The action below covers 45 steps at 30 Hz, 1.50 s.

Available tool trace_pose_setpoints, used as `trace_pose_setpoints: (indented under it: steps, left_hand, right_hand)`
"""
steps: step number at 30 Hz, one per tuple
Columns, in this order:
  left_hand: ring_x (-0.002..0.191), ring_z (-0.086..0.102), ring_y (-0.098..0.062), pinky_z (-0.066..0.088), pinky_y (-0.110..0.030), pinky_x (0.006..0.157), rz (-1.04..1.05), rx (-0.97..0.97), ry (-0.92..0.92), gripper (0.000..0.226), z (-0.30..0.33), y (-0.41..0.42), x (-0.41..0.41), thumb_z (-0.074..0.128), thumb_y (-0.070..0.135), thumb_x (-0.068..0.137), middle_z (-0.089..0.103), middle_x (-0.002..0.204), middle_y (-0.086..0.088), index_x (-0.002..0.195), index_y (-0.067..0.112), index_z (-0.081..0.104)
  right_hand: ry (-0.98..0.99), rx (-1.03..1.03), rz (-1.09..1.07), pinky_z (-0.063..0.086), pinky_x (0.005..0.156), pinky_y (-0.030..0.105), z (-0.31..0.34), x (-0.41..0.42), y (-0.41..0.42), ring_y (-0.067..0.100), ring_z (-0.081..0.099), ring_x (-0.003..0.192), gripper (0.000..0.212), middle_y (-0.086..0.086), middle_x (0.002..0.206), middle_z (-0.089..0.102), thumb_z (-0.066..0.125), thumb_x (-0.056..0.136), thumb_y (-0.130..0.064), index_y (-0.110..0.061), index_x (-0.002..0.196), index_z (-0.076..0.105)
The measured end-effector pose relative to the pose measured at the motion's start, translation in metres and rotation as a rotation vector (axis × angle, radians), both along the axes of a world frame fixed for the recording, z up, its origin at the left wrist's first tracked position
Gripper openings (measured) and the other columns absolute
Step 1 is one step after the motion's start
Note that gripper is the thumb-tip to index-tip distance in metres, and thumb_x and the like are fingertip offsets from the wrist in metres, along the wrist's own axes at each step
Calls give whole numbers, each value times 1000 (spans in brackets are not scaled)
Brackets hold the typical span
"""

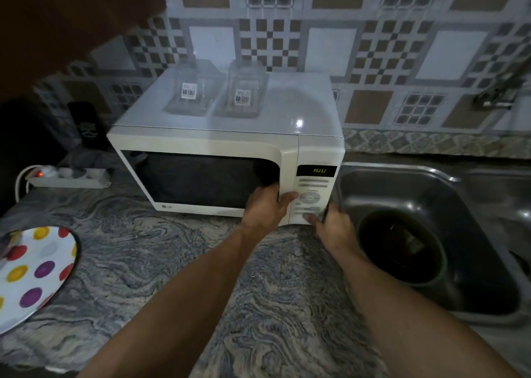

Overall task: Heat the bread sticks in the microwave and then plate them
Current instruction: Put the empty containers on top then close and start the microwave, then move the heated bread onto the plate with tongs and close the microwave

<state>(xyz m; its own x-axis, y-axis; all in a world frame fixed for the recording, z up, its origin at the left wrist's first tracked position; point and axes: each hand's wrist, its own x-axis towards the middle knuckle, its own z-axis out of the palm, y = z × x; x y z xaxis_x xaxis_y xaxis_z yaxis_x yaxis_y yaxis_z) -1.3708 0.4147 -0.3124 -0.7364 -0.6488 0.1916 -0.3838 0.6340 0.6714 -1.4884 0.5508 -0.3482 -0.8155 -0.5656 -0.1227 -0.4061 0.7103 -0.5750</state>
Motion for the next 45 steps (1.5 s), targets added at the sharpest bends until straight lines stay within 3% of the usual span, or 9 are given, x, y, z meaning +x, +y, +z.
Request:
trace_pose_setpoints:
  steps: [6,14,20,24,27,32,38,43,45]
  left_hand:
    - [103,67,-27,54,-30,82,-25,4,5,40,2,-2,-1,56,47,94,72,113,-4,123,22,65]
    - [103,67,-27,55,-36,85,-5,32,-29,43,8,2,0,56,50,93,72,114,-5,122,20,66]
    - [90,69,-25,56,-34,79,34,103,-89,42,17,3,0,60,51,90,74,98,-6,111,17,71]
    - [78,68,-24,53,-31,67,35,105,-113,38,22,5,0,59,49,91,72,83,-5,96,13,72]
    - [80,67,-26,48,-31,66,42,39,-112,40,23,10,2,58,47,92,69,81,-5,102,9,67]
    - [81,67,-29,45,-31,64,51,-17,-122,42,21,28,-1,60,43,92,72,90,-14,107,4,64]
    - [73,67,-28,44,-30,57,158,13,27,34,28,23,11,64,41,88,71,78,-10,94,8,64]
    - [58,60,-19,42,-31,54,-104,-35,-53,39,21,5,36,60,49,88,59,60,0,72,14,54]
    - [66,63,-19,50,-34,60,-27,-101,-33,36,28,-7,60,53,51,86,66,70,0,79,16,60]
  right_hand:
    - [4,-10,22,54,83,39,7,-5,3,33,65,106,62,11,119,68,69,84,-57,-17,129,54]
    - [35,-226,214,56,90,42,77,-19,4,16,63,104,76,-5,120,59,88,67,-39,-31,128,42]
    - [219,-388,276,35,114,41,150,-20,-7,20,36,139,109,1,157,29,83,73,-40,-26,156,14]
    - [394,-231,452,25,119,35,176,1,-33,21,26,148,105,2,164,22,72,78,-57,-20,158,15]
    - [451,-65,593,20,122,37,178,28,-57,23,22,149,96,3,165,20,61,85,-64,-19,158,18]
    - [601,180,556,1,125,40,166,46,-72,28,2,153,83,11,167,2,55,98,-36,-10,159,5]
    - [590,199,613,-3,125,39,186,57,-84,28,-7,153,86,12,166,-10,52,100,-34,-8,158,-6]
    - [548,207,607,-5,124,38,175,54,-76,26,-10,153,85,12,166,-13,49,102,-35,-8,158,-8]
    - [550,200,606,-6,124,38,174,55,-75,26,-11,153,84,12,166,-12,48,102,-35,-8,158,-8]
